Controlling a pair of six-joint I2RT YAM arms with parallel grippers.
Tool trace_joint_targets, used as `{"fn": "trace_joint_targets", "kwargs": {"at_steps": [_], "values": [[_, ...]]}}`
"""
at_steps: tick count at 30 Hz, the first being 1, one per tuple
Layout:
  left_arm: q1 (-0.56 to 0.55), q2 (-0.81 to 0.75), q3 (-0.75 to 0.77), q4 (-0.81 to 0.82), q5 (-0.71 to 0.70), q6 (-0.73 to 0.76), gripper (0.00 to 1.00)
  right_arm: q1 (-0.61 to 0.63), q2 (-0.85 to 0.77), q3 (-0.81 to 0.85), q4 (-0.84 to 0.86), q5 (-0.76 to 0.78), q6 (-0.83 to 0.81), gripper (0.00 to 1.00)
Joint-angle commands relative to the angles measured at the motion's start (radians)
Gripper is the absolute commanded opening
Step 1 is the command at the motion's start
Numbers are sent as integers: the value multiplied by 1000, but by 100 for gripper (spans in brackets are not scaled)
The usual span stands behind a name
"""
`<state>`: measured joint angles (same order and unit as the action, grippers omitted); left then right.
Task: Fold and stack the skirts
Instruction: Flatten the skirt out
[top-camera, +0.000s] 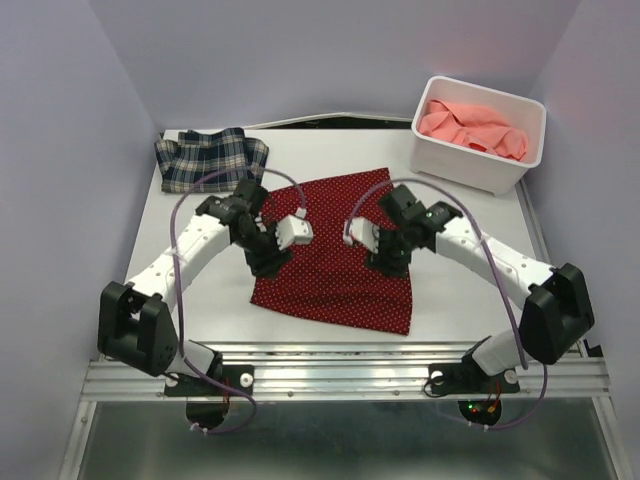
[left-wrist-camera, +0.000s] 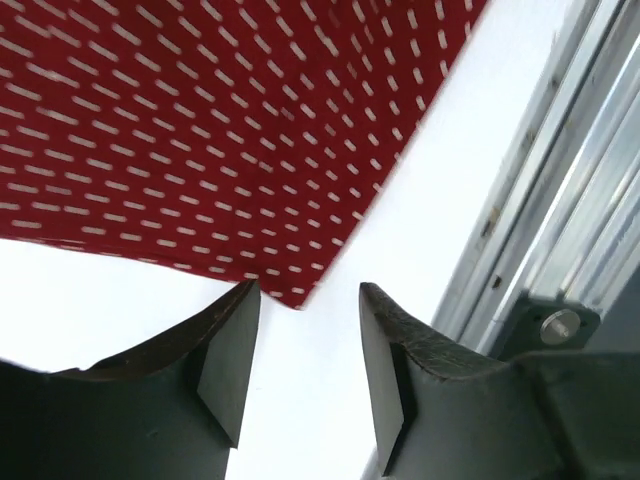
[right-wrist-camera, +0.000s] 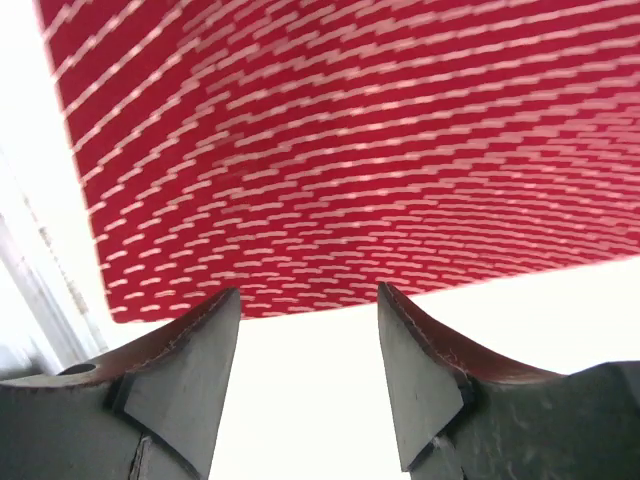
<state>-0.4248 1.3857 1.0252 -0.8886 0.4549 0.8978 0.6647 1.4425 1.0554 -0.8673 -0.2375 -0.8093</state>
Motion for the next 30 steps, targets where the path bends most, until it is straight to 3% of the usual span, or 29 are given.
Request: {"fn": "trace_joint_targets", "kwargs": {"at_steps": [1,3,10,18,22,30], "values": [[85,36,235,66,97,-11,58,-161,80,320,171,-37,80,62],[130,112,355,129,123,-80,60,-220,222,510,174,-48,75,59],[219,395,659,321,126,-273,62,-364,539,868,280,-108,33,53],[254,576,771,416,154,-390,62,-424,900,1221,315,-129,-22,57],[273,601,742,445,142,-392,62,-433,1007,1235,332,-131,-91,59],[304,667,762,459,107,-410,63,-433,1052,1109,375,-103,-211,59]]}}
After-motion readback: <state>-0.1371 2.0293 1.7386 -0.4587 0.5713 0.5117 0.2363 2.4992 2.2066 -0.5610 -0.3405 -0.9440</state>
